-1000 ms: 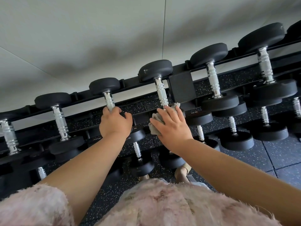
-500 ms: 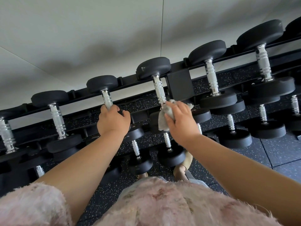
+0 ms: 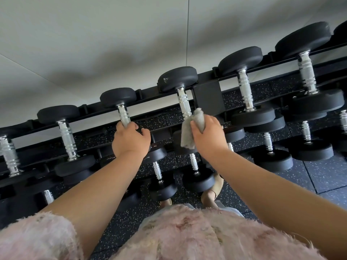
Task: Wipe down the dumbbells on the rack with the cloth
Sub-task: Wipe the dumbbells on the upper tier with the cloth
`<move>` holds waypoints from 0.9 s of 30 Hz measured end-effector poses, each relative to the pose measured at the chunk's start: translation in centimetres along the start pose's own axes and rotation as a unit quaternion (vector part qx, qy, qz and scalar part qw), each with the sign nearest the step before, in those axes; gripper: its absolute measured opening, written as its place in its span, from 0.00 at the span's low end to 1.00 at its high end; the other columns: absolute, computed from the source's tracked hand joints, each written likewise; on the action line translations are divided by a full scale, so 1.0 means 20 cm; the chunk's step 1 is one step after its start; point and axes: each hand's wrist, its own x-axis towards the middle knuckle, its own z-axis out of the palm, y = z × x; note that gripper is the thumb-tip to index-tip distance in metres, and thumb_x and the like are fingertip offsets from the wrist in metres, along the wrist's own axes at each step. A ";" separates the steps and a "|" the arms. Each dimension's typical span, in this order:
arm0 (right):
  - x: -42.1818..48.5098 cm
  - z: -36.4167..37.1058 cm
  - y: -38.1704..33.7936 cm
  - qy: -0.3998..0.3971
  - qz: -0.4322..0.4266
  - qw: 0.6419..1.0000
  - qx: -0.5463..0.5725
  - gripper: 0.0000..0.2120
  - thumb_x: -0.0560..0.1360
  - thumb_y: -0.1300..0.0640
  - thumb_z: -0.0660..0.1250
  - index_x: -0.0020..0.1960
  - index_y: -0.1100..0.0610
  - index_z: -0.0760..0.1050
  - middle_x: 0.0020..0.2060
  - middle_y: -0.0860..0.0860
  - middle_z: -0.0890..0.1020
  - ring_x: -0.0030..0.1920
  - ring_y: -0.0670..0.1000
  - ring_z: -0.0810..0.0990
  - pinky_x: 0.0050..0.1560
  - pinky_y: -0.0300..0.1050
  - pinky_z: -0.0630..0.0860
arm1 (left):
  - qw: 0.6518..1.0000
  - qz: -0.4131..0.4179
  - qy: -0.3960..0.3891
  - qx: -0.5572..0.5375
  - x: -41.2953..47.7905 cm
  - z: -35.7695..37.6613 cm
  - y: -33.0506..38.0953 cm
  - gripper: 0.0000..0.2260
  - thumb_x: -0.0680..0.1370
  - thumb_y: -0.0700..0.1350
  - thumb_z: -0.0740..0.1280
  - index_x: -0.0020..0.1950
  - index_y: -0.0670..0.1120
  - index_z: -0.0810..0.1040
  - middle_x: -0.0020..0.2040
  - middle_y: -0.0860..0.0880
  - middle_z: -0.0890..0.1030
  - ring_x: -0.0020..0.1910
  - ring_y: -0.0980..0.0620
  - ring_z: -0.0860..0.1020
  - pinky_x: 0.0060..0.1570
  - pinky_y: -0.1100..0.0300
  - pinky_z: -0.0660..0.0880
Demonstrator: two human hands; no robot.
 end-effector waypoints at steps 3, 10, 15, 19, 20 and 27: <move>-0.02 0.02 0.02 -0.015 -0.105 0.990 -0.093 0.20 0.81 0.38 0.61 0.67 0.48 0.74 0.63 0.45 0.74 0.63 0.48 0.71 0.66 0.45 0.70 | 1.000 0.001 0.001 -0.003 0.00 0.00 0.00 0.14 0.79 0.58 0.63 0.58 0.52 0.80 0.61 0.48 0.74 0.47 0.47 0.75 0.40 0.54 0.71; 0.17 -0.08 -0.03 -0.072 0.059 0.990 -0.106 0.18 0.85 0.41 0.56 0.54 0.54 0.73 0.44 0.51 0.80 0.43 0.52 0.81 0.38 0.46 0.74 | 1.000 -0.002 0.001 -0.007 0.00 -0.01 0.00 0.14 0.78 0.58 0.64 0.57 0.52 0.80 0.61 0.49 0.74 0.46 0.47 0.75 0.40 0.54 0.72; 0.31 -0.06 -0.20 0.000 0.018 0.997 -0.081 0.21 0.84 0.39 0.54 0.62 0.55 0.71 0.51 0.55 0.79 0.47 0.55 0.80 0.48 0.53 0.80 | 1.000 -0.002 -0.005 -0.006 0.00 -0.02 0.01 0.15 0.79 0.58 0.63 0.58 0.52 0.80 0.62 0.48 0.73 0.49 0.46 0.76 0.41 0.53 0.73; 0.37 0.01 -0.26 -0.114 0.005 0.957 -0.266 0.28 0.84 0.38 0.56 0.75 0.56 0.62 0.63 0.61 0.73 0.60 0.63 0.76 0.60 0.59 0.76 | 1.000 -0.001 -0.002 -0.012 0.00 -0.02 0.01 0.15 0.78 0.58 0.63 0.56 0.52 0.80 0.61 0.49 0.74 0.48 0.46 0.77 0.41 0.53 0.74; 0.38 0.02 -0.24 -0.127 0.028 0.946 -0.298 0.30 0.83 0.37 0.56 0.75 0.57 0.62 0.64 0.62 0.73 0.63 0.64 0.75 0.62 0.60 0.75 | 1.000 -0.001 -0.001 -0.014 0.00 -0.02 0.00 0.14 0.78 0.59 0.63 0.56 0.52 0.80 0.61 0.49 0.74 0.48 0.46 0.77 0.40 0.53 0.74; 0.39 -0.02 -0.21 -0.195 -0.009 0.893 -0.405 0.23 0.84 0.40 0.57 0.58 0.60 0.75 0.44 0.53 0.77 0.47 0.56 0.77 0.48 0.49 0.74 | 1.000 -0.001 0.002 -0.018 0.00 -0.01 -0.01 0.15 0.77 0.59 0.63 0.55 0.52 0.81 0.60 0.49 0.74 0.50 0.46 0.76 0.43 0.52 0.77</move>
